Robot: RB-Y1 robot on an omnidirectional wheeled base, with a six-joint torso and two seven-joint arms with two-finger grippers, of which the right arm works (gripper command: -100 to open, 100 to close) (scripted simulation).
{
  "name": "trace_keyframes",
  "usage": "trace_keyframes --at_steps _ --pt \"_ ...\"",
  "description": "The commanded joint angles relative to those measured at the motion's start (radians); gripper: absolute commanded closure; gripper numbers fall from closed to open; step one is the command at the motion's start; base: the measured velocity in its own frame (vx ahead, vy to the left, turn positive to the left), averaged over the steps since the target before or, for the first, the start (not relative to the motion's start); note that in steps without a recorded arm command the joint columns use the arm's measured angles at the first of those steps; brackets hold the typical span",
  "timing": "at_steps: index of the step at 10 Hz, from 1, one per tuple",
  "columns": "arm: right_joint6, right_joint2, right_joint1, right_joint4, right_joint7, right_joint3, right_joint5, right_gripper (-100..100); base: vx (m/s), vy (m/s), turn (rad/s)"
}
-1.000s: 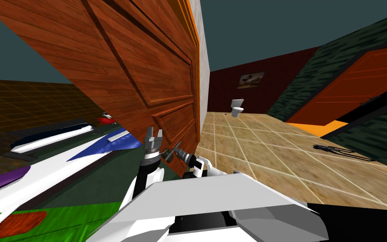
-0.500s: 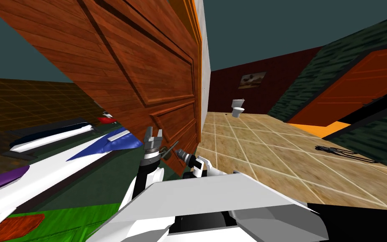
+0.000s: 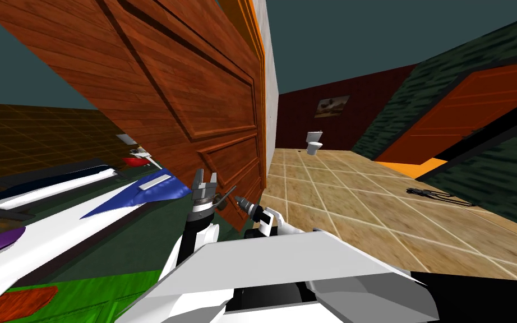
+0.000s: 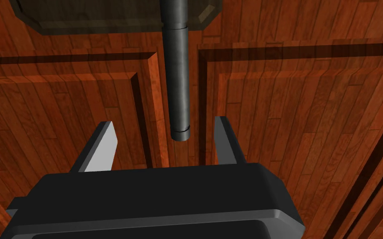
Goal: Push the door open
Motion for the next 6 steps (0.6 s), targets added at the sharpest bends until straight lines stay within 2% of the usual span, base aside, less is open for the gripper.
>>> trace_keyframes --at_steps 1,2,3,4,6 --pt "-0.004 0.012 0.002 0.016 0.01 -0.026 -0.001 -100 -0.222 -0.032 -0.094" --pt "-0.003 0.028 0.004 0.02 0.015 -0.043 -0.001 -100 -0.215 -0.054 -0.096" --pt "-0.003 0.021 0.004 0.017 0.012 -0.032 0.0 -100 -0.094 -0.026 -0.012" --pt "-0.004 0.011 0.003 0.024 0.017 -0.04 0.001 -100 0.038 0.107 0.053" --pt "-0.005 0.01 0.001 0.03 0.02 -0.046 0.001 -100 0.12 0.154 0.014"
